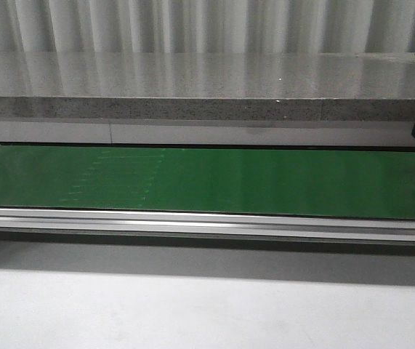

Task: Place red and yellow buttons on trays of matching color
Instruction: 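Grasp the red button at the belt's far end with the right gripper, then carry the red button into the red tray and open the right gripper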

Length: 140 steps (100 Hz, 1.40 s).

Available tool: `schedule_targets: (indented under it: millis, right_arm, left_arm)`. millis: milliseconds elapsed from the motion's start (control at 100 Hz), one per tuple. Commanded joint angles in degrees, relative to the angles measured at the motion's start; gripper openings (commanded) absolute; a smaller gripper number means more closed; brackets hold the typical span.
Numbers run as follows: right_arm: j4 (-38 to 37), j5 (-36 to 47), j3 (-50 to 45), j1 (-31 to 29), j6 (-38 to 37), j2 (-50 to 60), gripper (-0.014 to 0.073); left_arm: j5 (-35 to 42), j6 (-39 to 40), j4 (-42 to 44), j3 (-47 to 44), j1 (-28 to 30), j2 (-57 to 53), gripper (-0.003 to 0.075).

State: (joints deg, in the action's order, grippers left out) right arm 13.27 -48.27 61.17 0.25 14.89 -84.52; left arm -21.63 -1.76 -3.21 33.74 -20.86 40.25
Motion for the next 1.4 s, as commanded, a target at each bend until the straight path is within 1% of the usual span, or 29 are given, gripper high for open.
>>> schedule_targets:
  millis: [0, 50, 70, 90, 100, 120, 150, 220, 290, 390, 550, 700, 890, 980, 1080, 1210, 1390]
  right_arm:
    - [-0.49, 3.09, 2.08, -0.06, 1.01, 0.98, 0.047]
    - [-0.85, 2.68, 2.08, -0.06, 1.01, 0.76, 0.0388]
    - [-0.92, 2.39, 2.08, -0.06, 1.01, 0.76, 0.0329]
    - [-0.92, 2.2, 2.08, -0.06, 1.01, 0.76, 0.0298]
    - [-0.92, 2.06, 2.08, -0.06, 1.01, 0.76, 0.0268]
    - [-0.92, 1.96, 2.16, -0.06, 1.01, 0.76, 0.0238]
    - [-0.92, 1.78, 2.29, -0.06, 0.95, 0.76, 0.017]
    - [-0.92, 1.65, 2.51, -0.06, 0.95, 1.14, 0.0071]
    - [-0.92, 2.42, 3.04, -0.39, 0.12, 1.8, 0.0027]
    - [-0.96, 2.67, 5.14, -1.99, -1.98, 2.89, 0.0027]
    - [-0.96, 2.8, 10.52, -7.12, -4.0, 3.44, 0.0027]
    - [-0.96, 5.62, 14.09, -14.57, -5.85, 3.44, 0.0027]
    - [-0.96, 11.31, 14.6, -25.19, -7.58, 2.69, 0.0027]
    - [-0.91, 13.44, 14.96, -29.82, -8.59, 0.99, 0.0027]
    - [-0.91, 13.75, 15.91, -33.86, -10.82, -2.1, 0.0027]
    - [-0.86, 14.66, 17.67, -36.03, -10.93, -6.91, 0.0027]
    - [-0.86, 18.18, 20.07, -36.14, -10.93, -12.35, 0.0027]
  left_arm:
    - [4.29, 0.17, -0.58, 1.51, -0.48, -0.32, -0.002]
    - [4.29, 0.17, -0.58, 1.51, -0.48, -0.32, -0.002]
    - [4.29, 0.17, -0.58, 1.51, -0.48, -0.32, -0.002]
    - [4.29, 0.17, -0.58, 1.51, -0.48, -0.32, -0.002]
    - [4.29, 0.17, -0.58, 1.51, -0.48, -0.32, -0.002]
    - [4.29, 0.17, -0.58, 1.51, -0.48, -0.32, -0.002]
    - [4.29, 0.17, -0.58, 1.51, -0.48, -0.32, -0.002]
    - [4.29, 0.17, -0.58, 1.51, -0.48, -0.32, -0.002]
    - [4.29, 0.17, -0.58, 1.51, -0.48, -0.32, -0.002]
    - [4.29, 0.17, -0.58, 1.51, -0.48, -0.32, -0.002]
    - [4.29, 0.17, -0.58, 1.51, -0.48, -0.32, -0.002]
    - [4.29, 0.17, -0.58, 1.51, -0.48, -0.32, -0.002]
    - [4.29, 0.17, -0.58, 1.51, -0.48, -0.32, -0.002]
    - [4.29, 0.17, -0.58, 1.51, -0.48, -0.32, -0.002]
    - [4.29, 0.17, -0.58, 1.51, -0.48, -0.32, -0.002]
    - [4.29, 0.17, -0.58, 1.51, -0.48, -0.32, -0.002]
    - [4.29, 0.17, -0.58, 1.51, -0.48, -0.32, -0.002]
